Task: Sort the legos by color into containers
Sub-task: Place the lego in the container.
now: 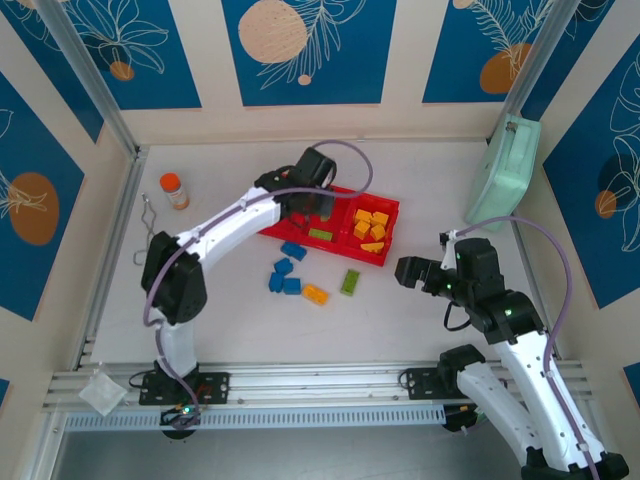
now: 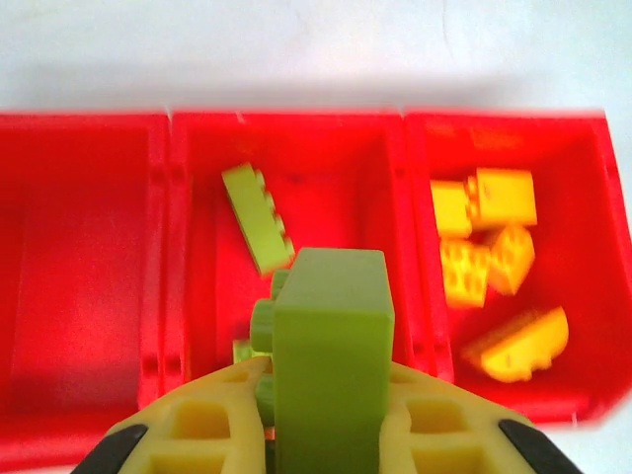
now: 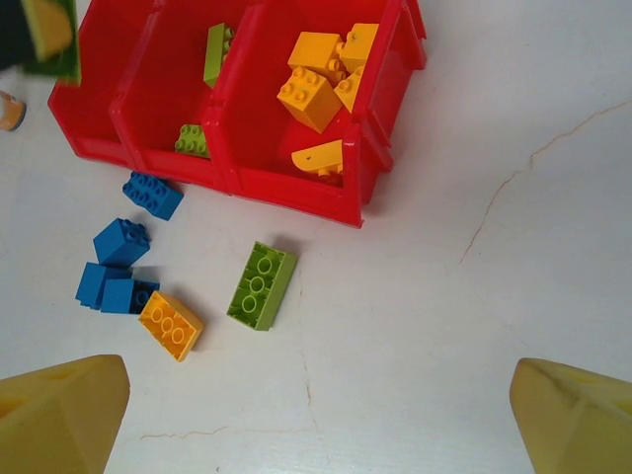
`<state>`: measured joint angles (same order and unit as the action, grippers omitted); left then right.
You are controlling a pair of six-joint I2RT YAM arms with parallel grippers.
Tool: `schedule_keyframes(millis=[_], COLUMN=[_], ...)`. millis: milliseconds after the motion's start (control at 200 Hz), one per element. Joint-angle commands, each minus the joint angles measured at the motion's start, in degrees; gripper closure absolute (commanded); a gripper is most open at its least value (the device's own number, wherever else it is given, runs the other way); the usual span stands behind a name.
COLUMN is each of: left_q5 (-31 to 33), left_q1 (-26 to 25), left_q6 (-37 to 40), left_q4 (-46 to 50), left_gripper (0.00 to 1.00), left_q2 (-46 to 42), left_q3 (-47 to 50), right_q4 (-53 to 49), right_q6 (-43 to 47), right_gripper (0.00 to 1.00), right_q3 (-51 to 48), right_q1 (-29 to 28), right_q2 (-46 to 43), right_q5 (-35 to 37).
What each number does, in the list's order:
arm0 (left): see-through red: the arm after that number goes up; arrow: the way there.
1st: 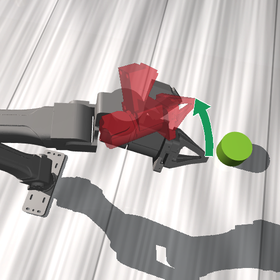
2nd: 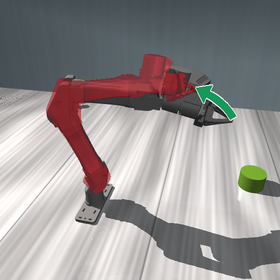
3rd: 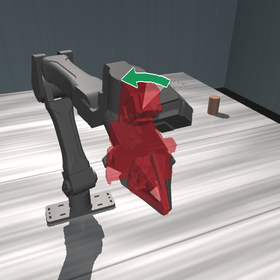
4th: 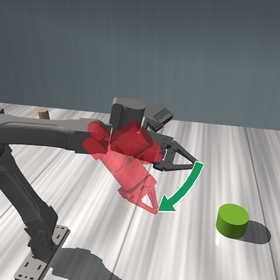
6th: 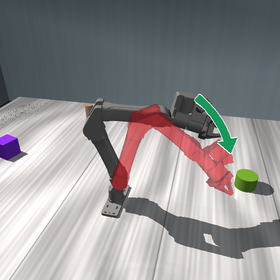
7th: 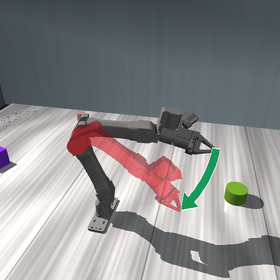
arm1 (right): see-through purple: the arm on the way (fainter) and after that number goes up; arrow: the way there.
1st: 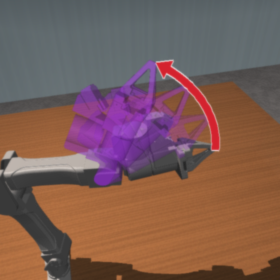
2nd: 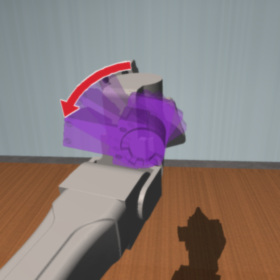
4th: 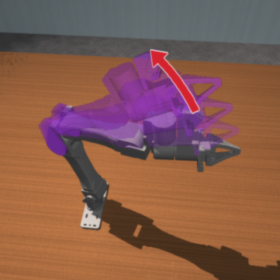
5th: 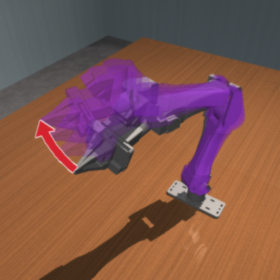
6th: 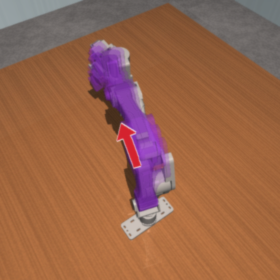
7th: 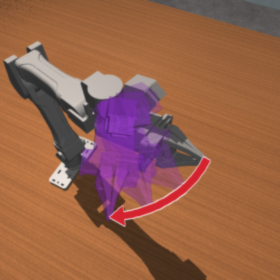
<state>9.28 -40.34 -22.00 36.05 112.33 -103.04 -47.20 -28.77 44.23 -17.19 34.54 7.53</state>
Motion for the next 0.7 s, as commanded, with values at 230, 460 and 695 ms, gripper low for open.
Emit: schedule_keyframes(millis=[230,460,695], left_q5=[-7.08,-10.77,-13.74], left_q1=[2.01,2.10,2.04], left_q6=[-2.85,-3.16,-2.67], left_q4=[2.63,-1.36,-6.24], left_gripper=[0.82,0.70,0.55], left_q2=[15.59,16.38,11.76], left_q3=[-14.17,-11.03,-5.46], right_q4=[0.10,0.48,0.66], right_q6=[0.16,0.37,0.30], right_gripper=[0.01,0.01,0.01], right_q3=[-0.30,-0.42,-0.51], right_q1=[-1.54,-1.50,-1.44], right_q2=[-0.81,-0.59,-0.58], right_q5=[-0.23,-0.82,-1.37])
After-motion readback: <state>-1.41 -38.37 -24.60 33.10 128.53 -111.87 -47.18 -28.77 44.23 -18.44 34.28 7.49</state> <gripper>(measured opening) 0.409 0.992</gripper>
